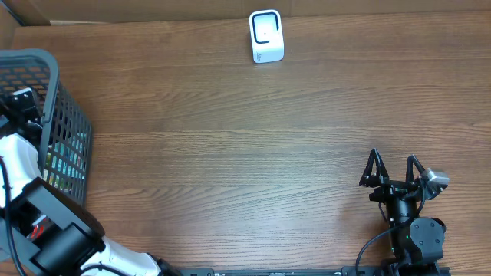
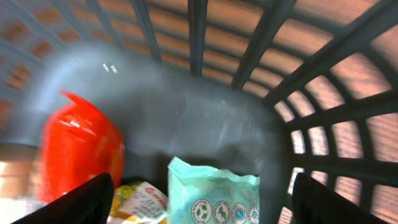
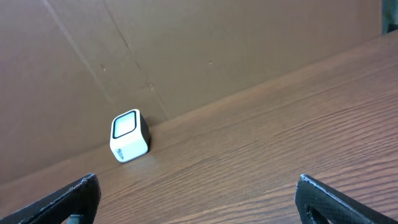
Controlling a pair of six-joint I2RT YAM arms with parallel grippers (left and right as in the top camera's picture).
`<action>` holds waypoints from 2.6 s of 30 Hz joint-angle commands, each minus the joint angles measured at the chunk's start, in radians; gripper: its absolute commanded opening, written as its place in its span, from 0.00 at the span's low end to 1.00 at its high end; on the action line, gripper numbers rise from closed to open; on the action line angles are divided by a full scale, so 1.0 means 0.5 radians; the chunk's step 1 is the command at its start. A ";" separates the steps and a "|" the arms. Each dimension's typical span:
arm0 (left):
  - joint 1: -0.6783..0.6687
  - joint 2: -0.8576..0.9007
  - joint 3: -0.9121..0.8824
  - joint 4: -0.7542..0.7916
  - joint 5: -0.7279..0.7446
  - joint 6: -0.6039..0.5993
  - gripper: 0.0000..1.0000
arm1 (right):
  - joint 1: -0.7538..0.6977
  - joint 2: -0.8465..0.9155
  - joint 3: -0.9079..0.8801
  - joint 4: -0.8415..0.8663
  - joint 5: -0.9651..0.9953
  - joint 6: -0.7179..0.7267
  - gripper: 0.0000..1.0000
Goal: Scan the item barcode
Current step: 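Grasp the teal wet-wipe pack with the left gripper and lift, then carry the teal pack toward the scanner and release it on the table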
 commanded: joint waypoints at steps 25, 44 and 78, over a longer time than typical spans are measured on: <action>-0.087 0.480 0.517 -0.636 0.192 -0.298 0.04 | 0.011 -0.003 -0.021 0.008 0.020 0.011 1.00; -0.427 -0.214 1.859 -1.438 0.192 -0.713 0.04 | 0.011 -0.003 -0.021 0.008 0.020 0.011 1.00; -2.129 0.075 0.270 -0.809 0.236 -1.388 0.04 | 0.011 -0.003 -0.021 0.008 0.020 0.011 1.00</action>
